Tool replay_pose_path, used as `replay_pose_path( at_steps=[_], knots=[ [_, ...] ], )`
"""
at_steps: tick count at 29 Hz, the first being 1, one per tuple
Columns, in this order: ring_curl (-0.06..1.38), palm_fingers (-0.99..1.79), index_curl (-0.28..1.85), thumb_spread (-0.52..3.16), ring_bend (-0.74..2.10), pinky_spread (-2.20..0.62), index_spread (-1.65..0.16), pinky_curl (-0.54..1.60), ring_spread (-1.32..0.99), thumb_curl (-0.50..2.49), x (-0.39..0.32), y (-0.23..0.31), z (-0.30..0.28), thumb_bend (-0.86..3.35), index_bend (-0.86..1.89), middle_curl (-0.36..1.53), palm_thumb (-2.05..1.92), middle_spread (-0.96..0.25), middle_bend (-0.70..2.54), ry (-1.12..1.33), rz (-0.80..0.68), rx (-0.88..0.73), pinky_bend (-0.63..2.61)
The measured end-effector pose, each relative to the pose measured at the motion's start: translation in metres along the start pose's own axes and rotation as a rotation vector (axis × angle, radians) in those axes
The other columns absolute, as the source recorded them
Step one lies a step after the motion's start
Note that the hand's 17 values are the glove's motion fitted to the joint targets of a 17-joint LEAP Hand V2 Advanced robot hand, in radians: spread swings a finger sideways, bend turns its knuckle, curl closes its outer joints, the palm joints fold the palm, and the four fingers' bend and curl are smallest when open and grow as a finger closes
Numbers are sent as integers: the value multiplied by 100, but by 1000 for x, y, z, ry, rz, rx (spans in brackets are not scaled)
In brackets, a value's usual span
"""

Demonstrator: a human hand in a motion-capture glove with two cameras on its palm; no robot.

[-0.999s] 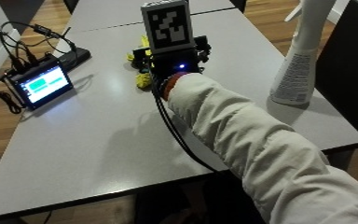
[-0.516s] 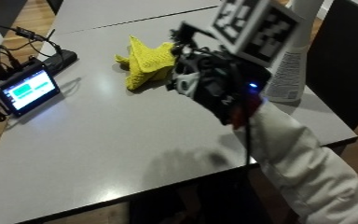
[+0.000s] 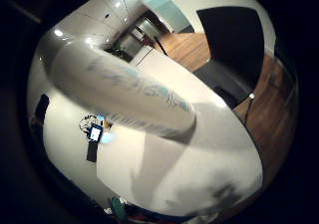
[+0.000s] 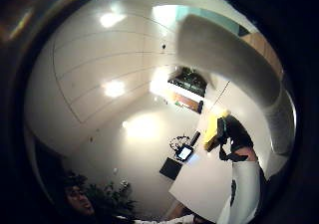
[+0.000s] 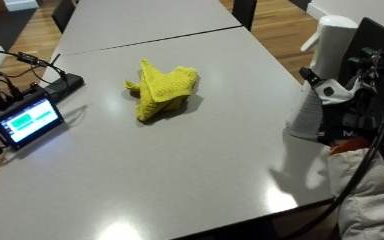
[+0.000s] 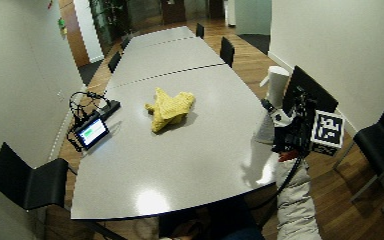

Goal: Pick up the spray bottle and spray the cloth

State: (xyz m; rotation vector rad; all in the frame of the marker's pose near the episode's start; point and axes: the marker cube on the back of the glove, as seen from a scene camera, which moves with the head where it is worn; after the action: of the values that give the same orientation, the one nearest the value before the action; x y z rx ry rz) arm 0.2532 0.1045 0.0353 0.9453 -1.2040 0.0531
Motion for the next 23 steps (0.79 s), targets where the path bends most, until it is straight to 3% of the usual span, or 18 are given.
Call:
replay_pose_path(
  at_steps=[6, 7, 11, 17, 23],
  knots=[
    [37, 47, 25, 86, 54, 8, -26, 22, -6, 42, 48, 13, -8, 21, 6, 44, 94, -3, 54, -20, 171, -50, 10],
    [39, 64, 25, 84, 60, 7, -26, 24, -8, 43, 52, 17, -11, 22, 7, 45, 96, -5, 57, -17, 185, -54, 15],
    [38, 88, 26, 77, 60, 1, -26, 27, -11, 46, 66, 24, -37, 20, 14, 44, 102, -8, 48, 47, 186, -51, 29],
    [43, 99, 28, 62, 61, -9, -25, 36, -12, 50, 44, 9, -41, 15, 13, 46, 108, -9, 45, 185, 82, -142, 43],
    [45, 103, 31, 50, 57, -13, -24, 38, -14, 53, -11, -45, 5, 10, 16, 48, 112, -9, 44, 509, -192, -316, 39]
  ],
)
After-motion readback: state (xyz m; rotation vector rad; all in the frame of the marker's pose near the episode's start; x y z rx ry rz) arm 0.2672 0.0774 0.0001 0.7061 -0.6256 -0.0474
